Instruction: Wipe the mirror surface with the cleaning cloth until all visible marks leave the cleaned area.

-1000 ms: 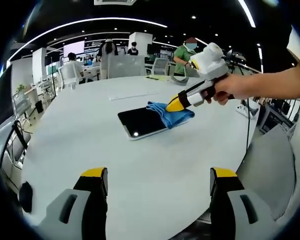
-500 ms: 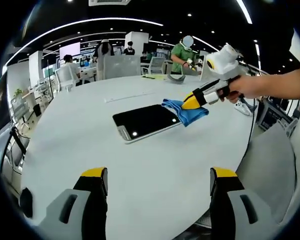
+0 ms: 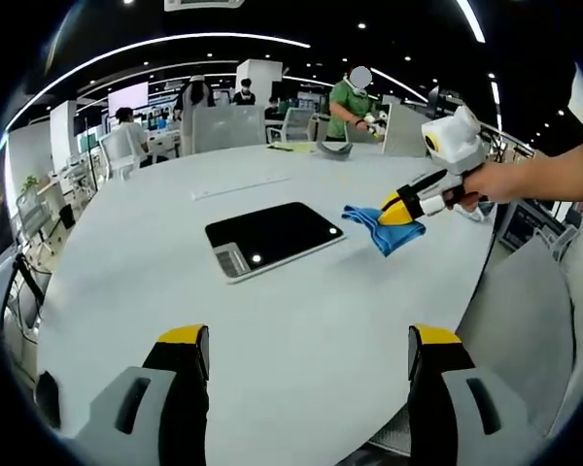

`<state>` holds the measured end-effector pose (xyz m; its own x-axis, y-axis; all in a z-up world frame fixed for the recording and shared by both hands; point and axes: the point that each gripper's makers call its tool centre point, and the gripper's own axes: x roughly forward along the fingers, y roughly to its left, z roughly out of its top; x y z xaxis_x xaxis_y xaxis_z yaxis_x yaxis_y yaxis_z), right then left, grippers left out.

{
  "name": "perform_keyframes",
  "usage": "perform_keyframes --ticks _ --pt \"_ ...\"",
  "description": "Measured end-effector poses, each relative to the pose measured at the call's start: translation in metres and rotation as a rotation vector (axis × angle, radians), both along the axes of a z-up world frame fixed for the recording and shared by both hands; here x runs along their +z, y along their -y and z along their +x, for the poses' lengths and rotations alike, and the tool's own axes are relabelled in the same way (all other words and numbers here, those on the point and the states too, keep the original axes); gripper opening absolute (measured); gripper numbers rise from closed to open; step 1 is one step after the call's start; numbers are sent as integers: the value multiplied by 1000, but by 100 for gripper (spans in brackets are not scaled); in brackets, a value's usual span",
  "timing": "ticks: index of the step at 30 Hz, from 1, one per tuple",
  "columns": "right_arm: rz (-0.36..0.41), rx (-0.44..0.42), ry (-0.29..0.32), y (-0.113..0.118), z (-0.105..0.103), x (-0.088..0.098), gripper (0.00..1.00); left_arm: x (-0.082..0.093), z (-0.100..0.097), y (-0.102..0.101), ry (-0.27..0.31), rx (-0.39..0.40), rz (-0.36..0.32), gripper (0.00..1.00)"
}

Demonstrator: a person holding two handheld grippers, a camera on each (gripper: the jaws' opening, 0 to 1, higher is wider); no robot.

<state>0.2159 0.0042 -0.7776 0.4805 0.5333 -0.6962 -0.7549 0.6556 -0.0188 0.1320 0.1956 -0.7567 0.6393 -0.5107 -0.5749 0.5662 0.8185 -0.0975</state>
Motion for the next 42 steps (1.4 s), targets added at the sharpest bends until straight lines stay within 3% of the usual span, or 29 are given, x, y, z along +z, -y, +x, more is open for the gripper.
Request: perform_keyframes --ticks 10,18,30,42 --pt "-28 7 -14 25 -4 -25 4 0 0 7 -4 -17 6 85" --pt "-129 40 -23 44 -4 -58 4 0 -2 8 -9 -20 16 85" --pt "-136 20 -29 51 -2 -69 5 1 -1 8 -10 -20 24 85" --pt "-129 17 -6 52 -5 -74 15 1 -2 9 -14 -15 26 85"
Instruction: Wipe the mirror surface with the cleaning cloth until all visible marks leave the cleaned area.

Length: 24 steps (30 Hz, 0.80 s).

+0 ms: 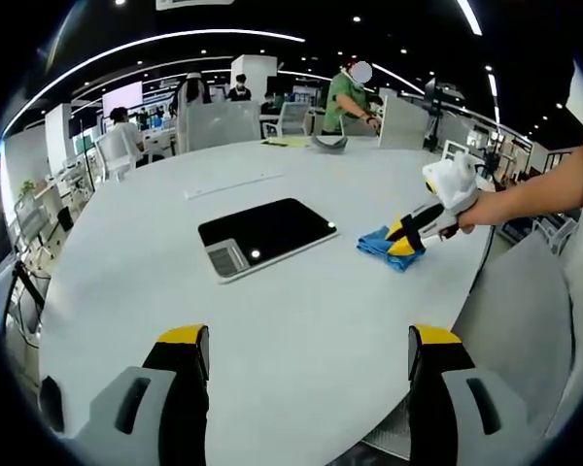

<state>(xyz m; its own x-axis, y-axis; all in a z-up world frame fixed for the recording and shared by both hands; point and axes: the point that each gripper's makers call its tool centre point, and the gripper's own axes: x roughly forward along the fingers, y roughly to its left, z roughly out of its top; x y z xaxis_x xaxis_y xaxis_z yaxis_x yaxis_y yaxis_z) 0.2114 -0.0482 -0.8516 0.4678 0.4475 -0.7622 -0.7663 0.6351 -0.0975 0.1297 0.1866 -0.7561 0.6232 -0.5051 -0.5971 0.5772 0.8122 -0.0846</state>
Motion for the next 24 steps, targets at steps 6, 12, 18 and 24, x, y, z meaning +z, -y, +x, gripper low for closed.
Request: perform_keyframes --ticks 6,12,18,24 --pt "26 -29 -7 1 0 2 21 1 0 3 -1 -4 -5 85" --pt "41 -42 -7 2 -2 6 28 0 1 3 -2 -5 -4 85" --pt "129 -105 7 5 -3 26 36 0 1 2 -1 -4 -1 85" --pt "189 -129 39 6 -3 46 46 -1 1 3 1 -3 -3 85"
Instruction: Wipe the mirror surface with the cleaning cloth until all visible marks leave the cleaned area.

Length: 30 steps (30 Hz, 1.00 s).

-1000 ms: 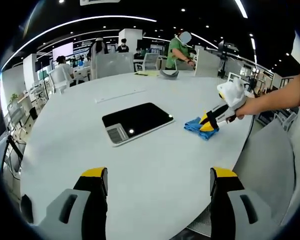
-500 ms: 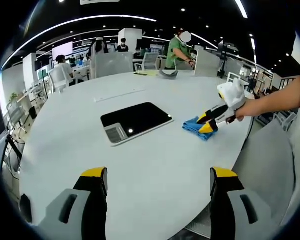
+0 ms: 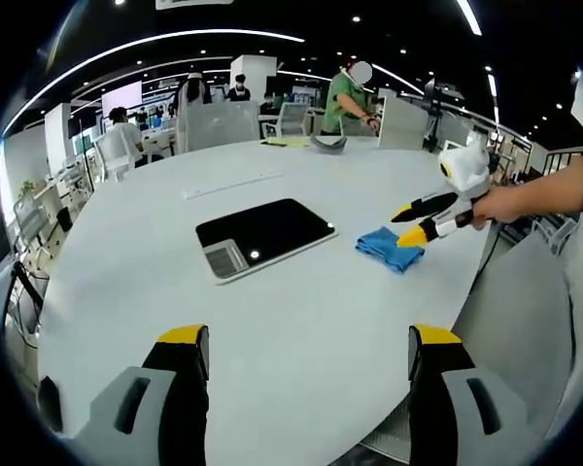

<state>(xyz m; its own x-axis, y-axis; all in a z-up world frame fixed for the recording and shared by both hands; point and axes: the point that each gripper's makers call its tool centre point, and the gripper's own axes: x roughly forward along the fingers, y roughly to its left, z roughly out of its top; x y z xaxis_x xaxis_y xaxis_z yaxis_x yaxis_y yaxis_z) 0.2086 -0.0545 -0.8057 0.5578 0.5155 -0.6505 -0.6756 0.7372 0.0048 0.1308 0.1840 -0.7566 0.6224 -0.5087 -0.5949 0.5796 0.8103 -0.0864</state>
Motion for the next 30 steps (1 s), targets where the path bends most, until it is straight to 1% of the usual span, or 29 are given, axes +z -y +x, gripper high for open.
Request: perform_keyframes --ticks 1,6,8,12,14,16,19,21,23,26,27,30 --pt "13 -5 6 0 0 4 49 0 0 0 0 -1 0 85" --pt "65 3 40 -4 -4 30 57 -1 -3 -1 -1 4 3 85" --pt "89 11 55 -7 -6 39 62 -2 -4 -3 -1 5 11 86" --pt "108 31 83 -14 -14 54 71 -4 -7 -9 -4 17 25 88" --pt "115 43 90 -17 -20 59 77 -6 -8 -12 -9 24 36 90" --pt "112 45 92 -19 -26 59 85 -7 -10 -14 -12 34 38 92" --pt "100 57 93 -20 -36 58 88 -6 -11 -15 1 38 43 94" --pt "130 38 68 -22 -43 56 90 -6 -12 -16 4 51 41 98" --pt "132 27 66 -20 -47 54 93 -8 -13 -16 2 59 37 99" --pt "140 -10 44 -14 -52 46 96 -10 -16 -17 0 64 43 99" --pt "139 -17 37 -10 -53 41 97 -11 -17 -17 -4 67 40 99" --pt "127 -30 33 -1 -58 32 98 -11 -19 -16 -5 66 41 99"
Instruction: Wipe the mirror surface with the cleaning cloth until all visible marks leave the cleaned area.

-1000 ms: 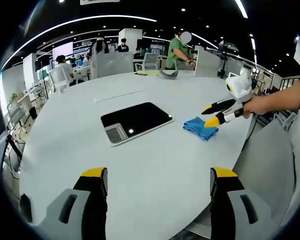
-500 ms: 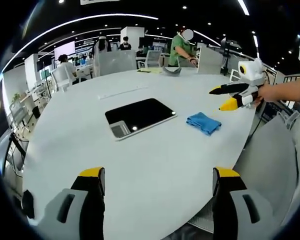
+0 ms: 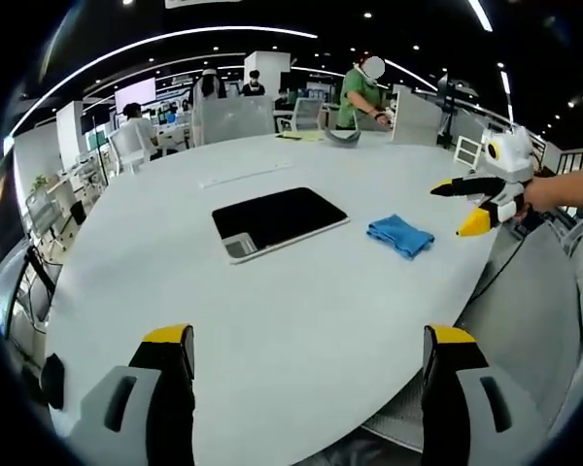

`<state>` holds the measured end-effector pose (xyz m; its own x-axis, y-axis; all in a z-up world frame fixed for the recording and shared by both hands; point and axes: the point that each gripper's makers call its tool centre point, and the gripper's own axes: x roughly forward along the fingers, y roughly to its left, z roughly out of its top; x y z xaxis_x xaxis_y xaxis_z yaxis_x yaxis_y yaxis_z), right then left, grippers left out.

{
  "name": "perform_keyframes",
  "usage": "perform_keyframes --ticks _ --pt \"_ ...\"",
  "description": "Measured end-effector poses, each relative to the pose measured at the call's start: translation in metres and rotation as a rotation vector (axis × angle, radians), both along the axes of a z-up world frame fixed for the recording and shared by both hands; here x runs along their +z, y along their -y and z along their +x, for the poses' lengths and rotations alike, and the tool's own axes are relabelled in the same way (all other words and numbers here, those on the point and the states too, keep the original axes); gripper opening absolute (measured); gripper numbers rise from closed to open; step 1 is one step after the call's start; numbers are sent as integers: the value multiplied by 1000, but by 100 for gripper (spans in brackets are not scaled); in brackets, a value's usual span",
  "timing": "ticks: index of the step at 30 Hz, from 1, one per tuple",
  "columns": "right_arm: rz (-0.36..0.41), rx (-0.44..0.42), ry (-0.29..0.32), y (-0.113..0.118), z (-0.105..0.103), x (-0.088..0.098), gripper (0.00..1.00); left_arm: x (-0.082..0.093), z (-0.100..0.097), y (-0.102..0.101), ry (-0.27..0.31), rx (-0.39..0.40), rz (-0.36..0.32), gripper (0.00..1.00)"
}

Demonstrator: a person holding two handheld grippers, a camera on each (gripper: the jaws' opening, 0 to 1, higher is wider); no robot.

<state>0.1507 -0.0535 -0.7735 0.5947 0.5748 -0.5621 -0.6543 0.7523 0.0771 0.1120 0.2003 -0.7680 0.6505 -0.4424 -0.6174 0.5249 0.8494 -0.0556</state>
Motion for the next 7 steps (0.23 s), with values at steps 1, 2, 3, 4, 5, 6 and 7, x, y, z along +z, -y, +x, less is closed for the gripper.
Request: perform_keyframes --ticks 1,2,3,4,5,6,7 --pt "1 -6 -3 2 -1 -1 98 -1 -1 0 -2 -1 2 99" --pt "3 -10 -9 3 -4 -2 99 -1 -1 0 -1 -2 5 99" --pt "-7 -7 0 5 -6 -2 99 0 -1 1 1 -5 7 99" --pt "-10 -6 1 5 -6 -3 99 0 -2 1 -2 -5 4 99" --pt "-12 -6 -1 7 -8 -2 99 -1 -3 1 -5 -6 4 99" --pt "-10 -6 1 7 -8 -1 99 -1 -3 2 -5 -8 6 99" --pt "-4 -8 5 8 -8 1 99 -1 -4 2 -4 -10 7 99"
